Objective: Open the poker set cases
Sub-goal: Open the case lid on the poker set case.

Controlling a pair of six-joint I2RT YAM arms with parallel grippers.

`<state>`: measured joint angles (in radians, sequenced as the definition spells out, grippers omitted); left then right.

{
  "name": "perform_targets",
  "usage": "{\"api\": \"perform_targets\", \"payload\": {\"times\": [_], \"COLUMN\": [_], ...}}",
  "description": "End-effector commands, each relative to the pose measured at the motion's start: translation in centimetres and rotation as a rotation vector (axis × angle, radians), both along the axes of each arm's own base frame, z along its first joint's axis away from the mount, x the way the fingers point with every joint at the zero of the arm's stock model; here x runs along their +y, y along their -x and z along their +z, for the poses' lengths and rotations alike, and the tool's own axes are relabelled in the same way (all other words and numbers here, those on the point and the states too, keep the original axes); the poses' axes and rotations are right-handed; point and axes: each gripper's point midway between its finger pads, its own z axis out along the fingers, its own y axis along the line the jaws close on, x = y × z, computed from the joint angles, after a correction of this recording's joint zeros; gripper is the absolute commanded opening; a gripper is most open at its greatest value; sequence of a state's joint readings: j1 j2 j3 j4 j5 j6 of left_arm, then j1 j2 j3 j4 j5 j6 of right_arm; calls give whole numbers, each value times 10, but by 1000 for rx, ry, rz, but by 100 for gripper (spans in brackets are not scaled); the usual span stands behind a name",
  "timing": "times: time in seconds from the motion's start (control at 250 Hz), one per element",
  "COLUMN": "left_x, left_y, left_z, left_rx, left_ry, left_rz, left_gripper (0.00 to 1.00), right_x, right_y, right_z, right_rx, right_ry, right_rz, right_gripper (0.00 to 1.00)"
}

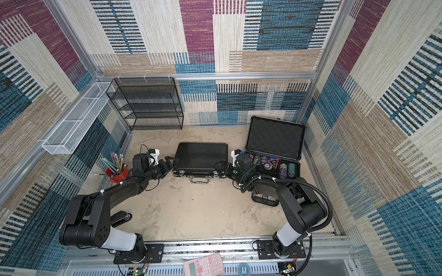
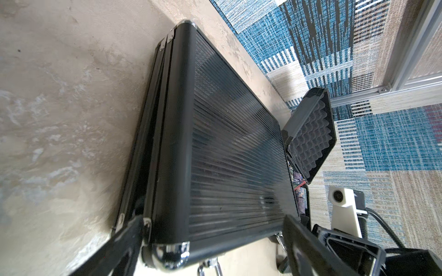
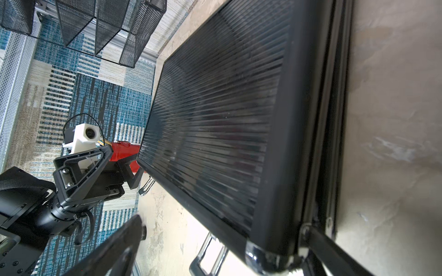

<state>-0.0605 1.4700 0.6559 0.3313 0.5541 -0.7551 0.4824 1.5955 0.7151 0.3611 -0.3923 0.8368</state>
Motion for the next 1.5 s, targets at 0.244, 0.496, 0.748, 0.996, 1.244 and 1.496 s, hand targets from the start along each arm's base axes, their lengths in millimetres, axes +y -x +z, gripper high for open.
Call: {"api": "perform_targets", "payload": {"times": [0.244,0.496,0.748,0.996,1.244,1.496], "left_x": [15,45,56,47,37,26], "left_y": [16,32,38,27,5,-7], "left_z": [28,20,11,-10,-25,-49], "left_rx": [-128,-76,-22,52,83,135], "left_ry": [-99,-244,-311,-311,-309,-353], "left_rz": [52,174,204,139,80,31], "left_gripper": [97,98,97,92,77,67], "right_x": [11,15,19,24,21,17], "right_y": [-4,-11,-24,-36,-45,-55], "right_z": [44,65,89,102,101,110], "right_rx": [-105,-152,-206,-237,-237,-258], "right_ry": [-108,-121,-123,-101,-79,-71], "right_rz": [31,36,32,33,7,-6], "right_gripper": [99,99,100,99,100,99]}}
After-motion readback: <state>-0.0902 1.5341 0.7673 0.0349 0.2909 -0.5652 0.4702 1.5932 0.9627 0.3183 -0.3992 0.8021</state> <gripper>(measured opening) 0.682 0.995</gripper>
